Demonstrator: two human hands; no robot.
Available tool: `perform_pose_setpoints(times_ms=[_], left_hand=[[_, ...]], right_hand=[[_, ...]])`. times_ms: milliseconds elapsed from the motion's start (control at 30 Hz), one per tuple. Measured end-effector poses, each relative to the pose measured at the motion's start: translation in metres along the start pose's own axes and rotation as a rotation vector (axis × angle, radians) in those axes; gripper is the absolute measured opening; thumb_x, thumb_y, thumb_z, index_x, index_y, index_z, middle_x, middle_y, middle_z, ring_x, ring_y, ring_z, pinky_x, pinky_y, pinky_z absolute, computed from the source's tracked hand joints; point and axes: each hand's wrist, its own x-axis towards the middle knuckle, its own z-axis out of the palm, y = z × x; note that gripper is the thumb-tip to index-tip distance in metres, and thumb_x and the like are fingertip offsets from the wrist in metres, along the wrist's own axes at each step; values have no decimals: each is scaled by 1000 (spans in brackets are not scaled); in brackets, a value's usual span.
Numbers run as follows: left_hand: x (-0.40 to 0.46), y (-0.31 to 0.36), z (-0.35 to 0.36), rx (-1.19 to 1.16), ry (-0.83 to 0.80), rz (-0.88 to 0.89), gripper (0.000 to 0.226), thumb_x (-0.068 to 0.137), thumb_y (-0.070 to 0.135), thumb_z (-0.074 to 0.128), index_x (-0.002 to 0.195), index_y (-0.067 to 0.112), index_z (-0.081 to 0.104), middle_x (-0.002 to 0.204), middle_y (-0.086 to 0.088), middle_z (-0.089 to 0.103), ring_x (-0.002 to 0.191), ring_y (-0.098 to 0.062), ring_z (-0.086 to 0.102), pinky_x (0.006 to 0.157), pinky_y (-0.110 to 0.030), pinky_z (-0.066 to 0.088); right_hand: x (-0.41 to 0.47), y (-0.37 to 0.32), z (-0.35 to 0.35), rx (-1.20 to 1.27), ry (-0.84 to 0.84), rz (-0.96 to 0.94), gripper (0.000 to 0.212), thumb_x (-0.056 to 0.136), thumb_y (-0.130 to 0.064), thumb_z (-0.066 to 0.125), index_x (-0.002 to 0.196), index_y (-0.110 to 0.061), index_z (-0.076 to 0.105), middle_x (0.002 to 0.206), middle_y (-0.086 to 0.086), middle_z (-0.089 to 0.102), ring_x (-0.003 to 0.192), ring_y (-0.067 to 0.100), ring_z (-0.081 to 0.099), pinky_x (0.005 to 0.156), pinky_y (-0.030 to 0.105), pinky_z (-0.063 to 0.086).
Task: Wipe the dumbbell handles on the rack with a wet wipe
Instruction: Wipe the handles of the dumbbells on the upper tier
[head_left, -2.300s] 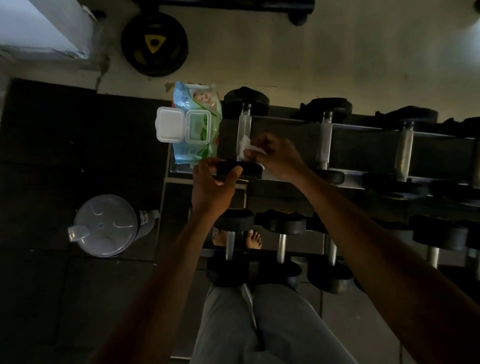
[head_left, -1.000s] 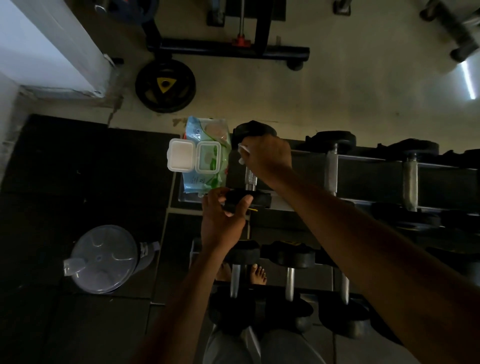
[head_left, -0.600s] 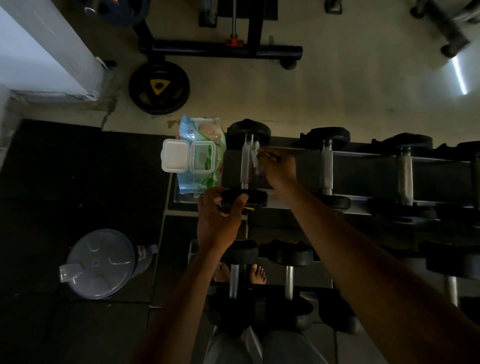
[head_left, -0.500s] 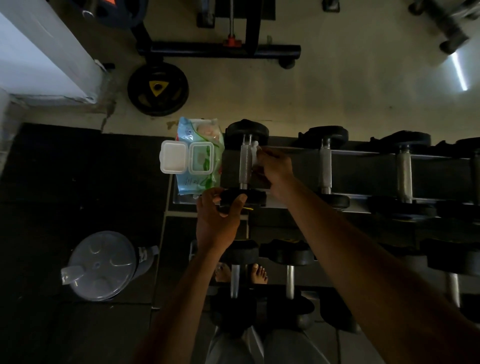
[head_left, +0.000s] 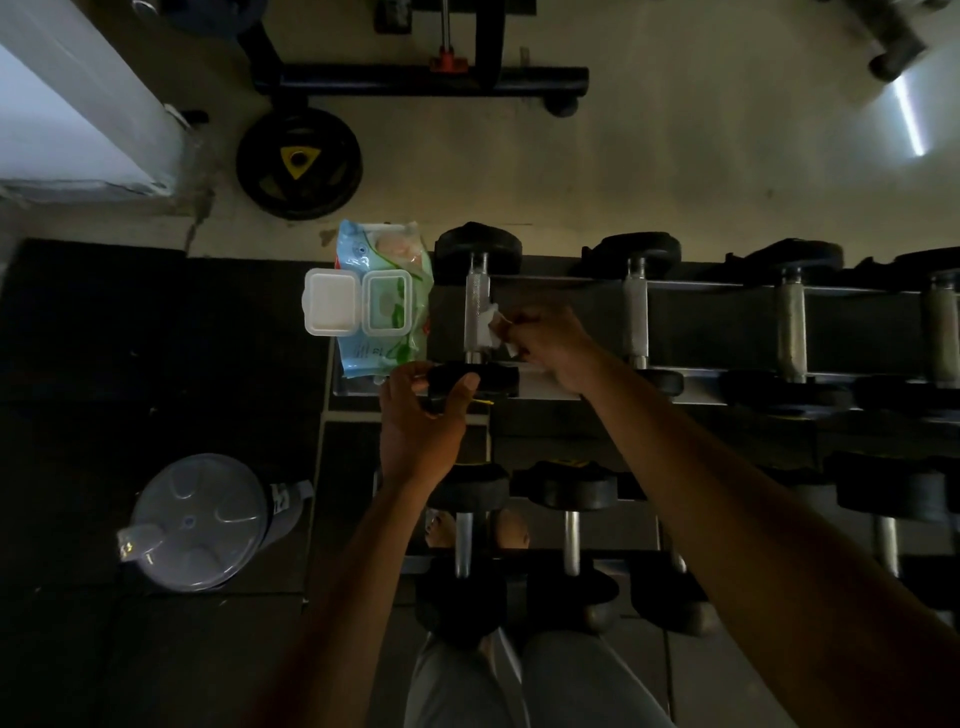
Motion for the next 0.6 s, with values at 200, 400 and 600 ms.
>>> perform_pose_setpoints(times_ms=[200,400,600], left_hand=[[1,-3,0,17,6,-3,56,87,65,75,129,39,49,141,4,54,111,-5,62,92,-41,62],[3,-4,-1,20,3,-9,58,86,67,76,129,38,51,138,6,56,111,-3,61,86,-30,57],[4,-9,1,8,37,-18,56,83,68,78,126,41,53,134,9,58,112,-6,64,90,-40,62]], right_hand=[[-3,5,-8,-249,-120,-17,25,98,-35,67,118,-21,72,109,-17,60,96,-1,53,80,22,43],[-8,6,-12,-342,-145,-119,22,96,-33,69,114,-20,75,95,-21,64,88,-8,57,74,14,41],[5,-35,-9,-637,243,-611,27,96,-44,66,116,-27,75,105,-6,77,81,3,69,75,21,55]])
